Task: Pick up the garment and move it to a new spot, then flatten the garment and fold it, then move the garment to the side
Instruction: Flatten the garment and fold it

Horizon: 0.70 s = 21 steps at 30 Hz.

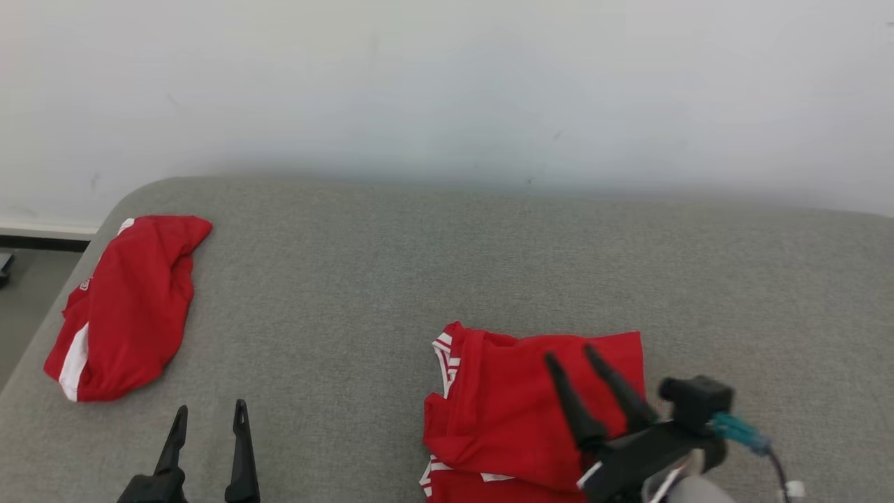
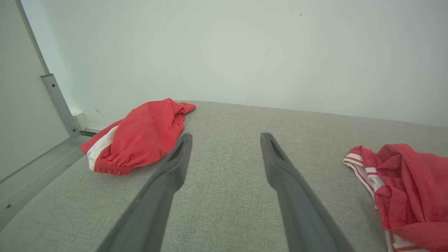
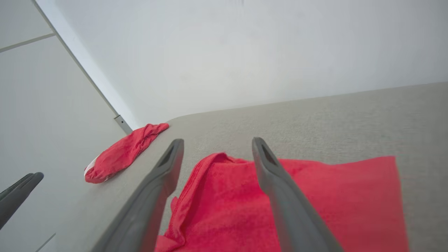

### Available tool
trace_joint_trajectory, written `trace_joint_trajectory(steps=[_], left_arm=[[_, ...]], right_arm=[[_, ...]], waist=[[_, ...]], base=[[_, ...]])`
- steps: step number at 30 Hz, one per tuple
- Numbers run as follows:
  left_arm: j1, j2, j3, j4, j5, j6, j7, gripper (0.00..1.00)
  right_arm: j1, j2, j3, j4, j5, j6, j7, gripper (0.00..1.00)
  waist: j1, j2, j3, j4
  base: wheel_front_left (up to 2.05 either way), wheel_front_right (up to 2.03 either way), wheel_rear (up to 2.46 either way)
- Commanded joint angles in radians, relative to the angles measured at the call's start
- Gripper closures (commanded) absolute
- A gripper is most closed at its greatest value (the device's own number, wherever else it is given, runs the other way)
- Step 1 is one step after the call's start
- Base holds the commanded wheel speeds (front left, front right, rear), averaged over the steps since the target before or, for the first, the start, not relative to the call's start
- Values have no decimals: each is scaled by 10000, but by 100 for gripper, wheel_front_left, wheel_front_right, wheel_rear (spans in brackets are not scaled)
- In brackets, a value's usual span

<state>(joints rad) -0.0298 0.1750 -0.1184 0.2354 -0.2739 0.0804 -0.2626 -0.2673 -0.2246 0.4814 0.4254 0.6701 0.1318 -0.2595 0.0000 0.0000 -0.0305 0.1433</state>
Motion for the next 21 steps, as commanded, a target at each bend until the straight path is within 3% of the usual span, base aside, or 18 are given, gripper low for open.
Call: trace_joint_trajectory(steps=[1, 5, 10, 15, 21], left_arm=[[141, 35, 22, -53, 60, 47, -30, 0], [316, 85, 77, -201, 75, 121, -32, 0], [453, 171, 180, -318, 49, 205, -32, 0], [503, 188, 201, -435, 70, 291, -30, 0], [599, 317, 47, -390, 246, 338, 21, 0]], right_arm=[[194, -45, -223, -108, -135, -25, -48, 0], [793, 31, -1970, -1031, -851, -25, -58, 0], [1549, 269, -3431, -1945, -1902, -25, -62, 0], [2401, 762, -4504, -2597, -2684, -25, -62, 0], [3255, 1178, -4950, -3053, -3330, -25, -65, 0]], waist=[[0, 0, -75, -160], [0, 0, -111, -456], [0, 0, -142, -849], [0, 0, -203, -1159], [0, 0, -306, -1504]], base=[[0, 0, 0], [0, 0, 0], [0, 0, 0], [0, 0, 0], [0, 0, 0]])
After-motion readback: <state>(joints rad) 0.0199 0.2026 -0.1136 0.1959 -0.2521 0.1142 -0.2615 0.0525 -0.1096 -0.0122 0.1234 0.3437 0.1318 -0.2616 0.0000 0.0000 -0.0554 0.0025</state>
